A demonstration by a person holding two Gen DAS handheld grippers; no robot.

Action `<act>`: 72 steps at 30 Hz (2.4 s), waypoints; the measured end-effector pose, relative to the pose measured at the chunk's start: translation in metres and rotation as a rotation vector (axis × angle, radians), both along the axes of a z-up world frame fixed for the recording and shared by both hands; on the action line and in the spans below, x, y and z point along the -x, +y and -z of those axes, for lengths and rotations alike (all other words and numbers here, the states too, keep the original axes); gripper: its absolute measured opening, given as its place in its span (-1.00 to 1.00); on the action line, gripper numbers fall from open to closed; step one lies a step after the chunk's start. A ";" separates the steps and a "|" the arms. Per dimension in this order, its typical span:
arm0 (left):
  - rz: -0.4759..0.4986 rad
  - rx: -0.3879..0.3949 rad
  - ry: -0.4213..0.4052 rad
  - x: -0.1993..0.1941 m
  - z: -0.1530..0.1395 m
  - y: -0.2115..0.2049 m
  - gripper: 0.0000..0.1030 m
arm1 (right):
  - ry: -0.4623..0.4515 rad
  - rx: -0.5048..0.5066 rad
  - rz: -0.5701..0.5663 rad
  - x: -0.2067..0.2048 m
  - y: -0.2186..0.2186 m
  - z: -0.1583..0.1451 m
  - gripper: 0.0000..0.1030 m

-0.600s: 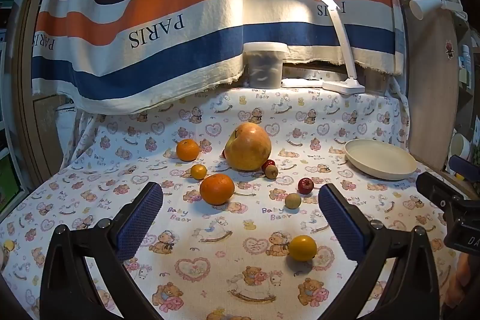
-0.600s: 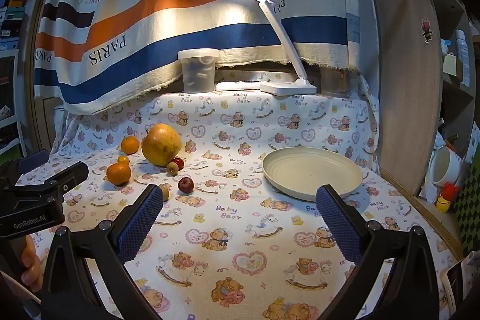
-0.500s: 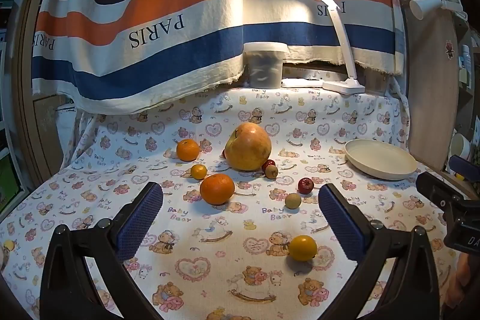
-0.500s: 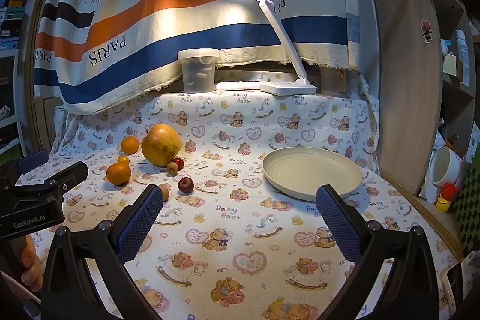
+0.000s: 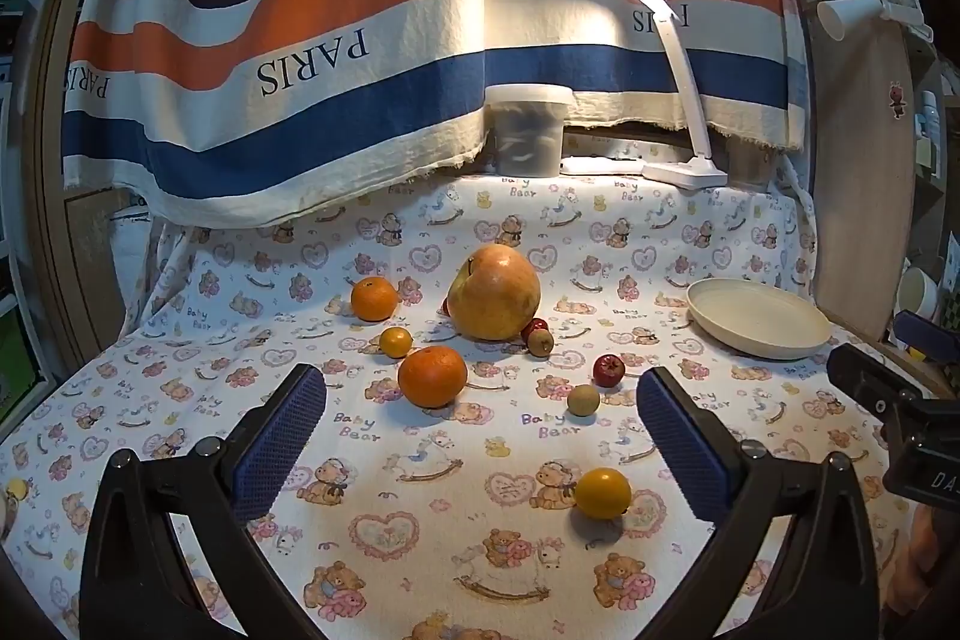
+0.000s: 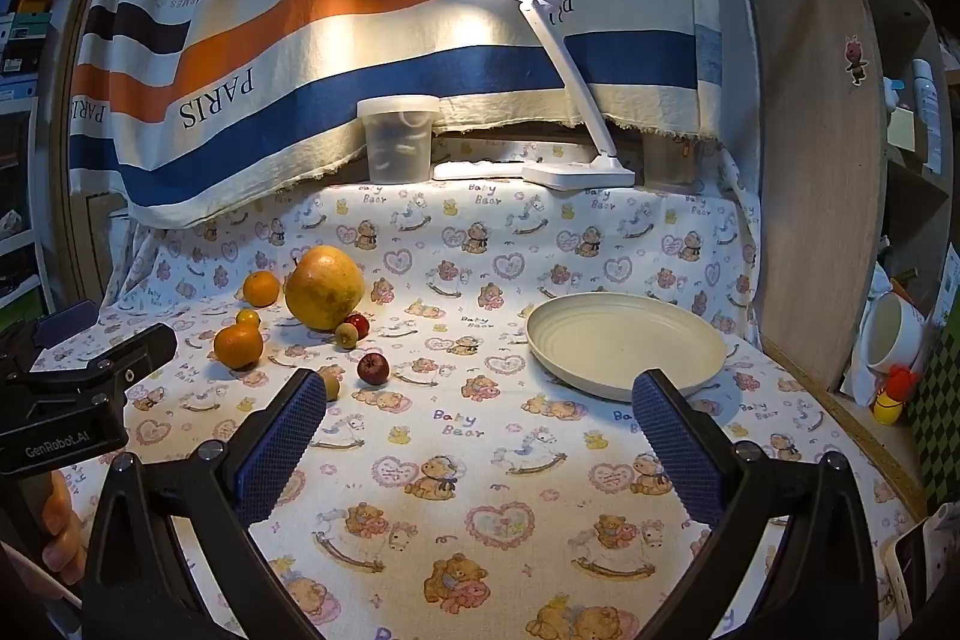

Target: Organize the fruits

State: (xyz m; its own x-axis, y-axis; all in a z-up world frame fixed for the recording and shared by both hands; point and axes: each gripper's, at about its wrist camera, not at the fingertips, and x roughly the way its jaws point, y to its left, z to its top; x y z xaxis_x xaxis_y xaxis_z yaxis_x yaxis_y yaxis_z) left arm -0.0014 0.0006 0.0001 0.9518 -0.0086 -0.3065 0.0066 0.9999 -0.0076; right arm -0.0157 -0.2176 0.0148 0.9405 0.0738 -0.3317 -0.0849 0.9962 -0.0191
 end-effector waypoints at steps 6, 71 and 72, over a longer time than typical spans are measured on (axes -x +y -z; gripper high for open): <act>0.004 -0.001 -0.002 0.001 0.001 0.000 1.00 | 0.002 -0.001 -0.002 -0.001 0.000 0.000 0.99; -0.001 -0.006 0.014 0.001 -0.001 -0.001 1.00 | -0.004 -0.005 -0.013 0.001 0.000 0.000 0.99; -0.001 -0.006 0.018 0.000 -0.001 -0.001 1.00 | -0.004 -0.006 -0.012 0.001 0.000 0.001 0.99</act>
State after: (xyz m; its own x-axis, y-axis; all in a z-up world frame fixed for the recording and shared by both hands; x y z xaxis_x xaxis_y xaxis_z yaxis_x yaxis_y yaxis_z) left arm -0.0014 -0.0004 0.0007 0.9463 -0.0059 -0.3234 0.0057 1.0000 -0.0014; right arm -0.0167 -0.2178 0.0141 0.9406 0.0874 -0.3279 -0.0973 0.9952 -0.0139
